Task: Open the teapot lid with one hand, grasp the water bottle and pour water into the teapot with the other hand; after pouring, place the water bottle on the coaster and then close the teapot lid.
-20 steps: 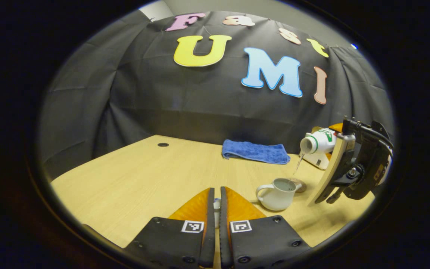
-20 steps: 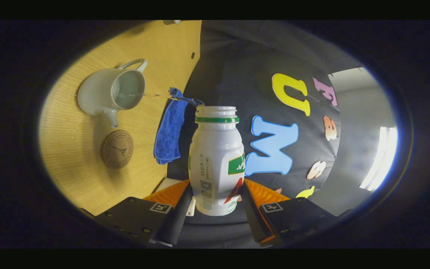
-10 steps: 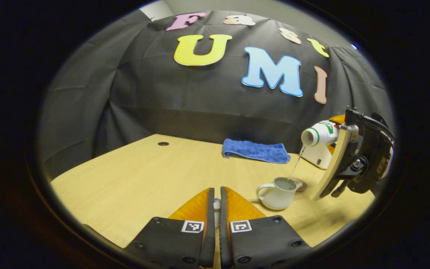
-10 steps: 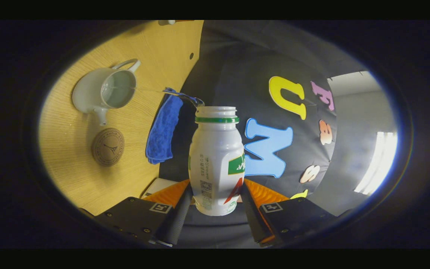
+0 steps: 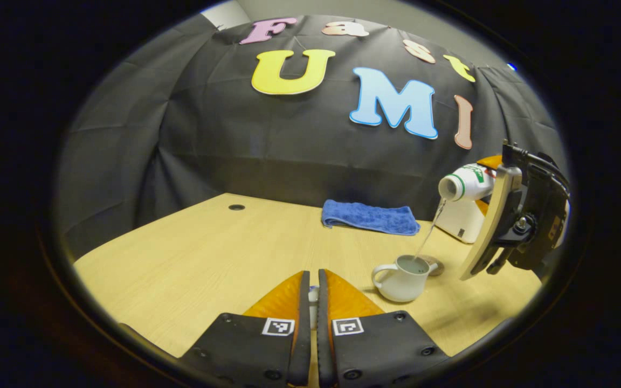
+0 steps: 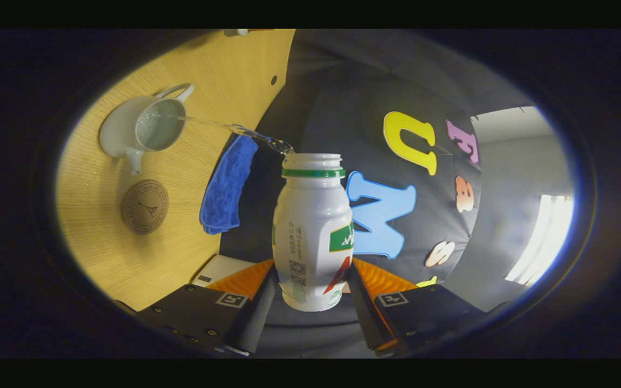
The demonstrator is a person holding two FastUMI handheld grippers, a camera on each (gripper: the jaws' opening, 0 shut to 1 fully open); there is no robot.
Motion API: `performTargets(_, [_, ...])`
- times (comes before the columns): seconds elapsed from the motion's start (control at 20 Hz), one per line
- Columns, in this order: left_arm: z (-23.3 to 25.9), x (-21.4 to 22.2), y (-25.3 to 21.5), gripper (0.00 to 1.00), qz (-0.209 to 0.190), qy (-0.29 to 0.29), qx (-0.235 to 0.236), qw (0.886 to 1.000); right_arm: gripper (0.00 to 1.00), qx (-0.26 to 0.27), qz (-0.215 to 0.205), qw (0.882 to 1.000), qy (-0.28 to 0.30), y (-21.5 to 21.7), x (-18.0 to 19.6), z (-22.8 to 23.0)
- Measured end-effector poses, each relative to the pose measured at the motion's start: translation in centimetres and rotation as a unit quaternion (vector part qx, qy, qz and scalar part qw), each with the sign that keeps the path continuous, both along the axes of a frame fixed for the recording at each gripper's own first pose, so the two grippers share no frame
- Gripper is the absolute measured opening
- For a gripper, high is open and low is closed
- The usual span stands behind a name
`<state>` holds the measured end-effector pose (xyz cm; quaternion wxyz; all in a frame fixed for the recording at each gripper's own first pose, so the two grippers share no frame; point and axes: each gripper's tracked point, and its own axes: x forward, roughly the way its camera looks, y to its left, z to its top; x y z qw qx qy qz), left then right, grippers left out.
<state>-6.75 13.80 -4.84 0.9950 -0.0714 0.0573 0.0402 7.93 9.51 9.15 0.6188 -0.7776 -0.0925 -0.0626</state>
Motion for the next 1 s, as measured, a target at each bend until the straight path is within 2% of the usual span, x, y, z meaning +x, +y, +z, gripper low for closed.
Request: performTargets(1.0, [-0.4,0.2,0.0,0.16,-0.003,0.003,0.001,1.0,0.72,-0.042,0.01,0.999,-0.018,0.3,0.0,2.4])
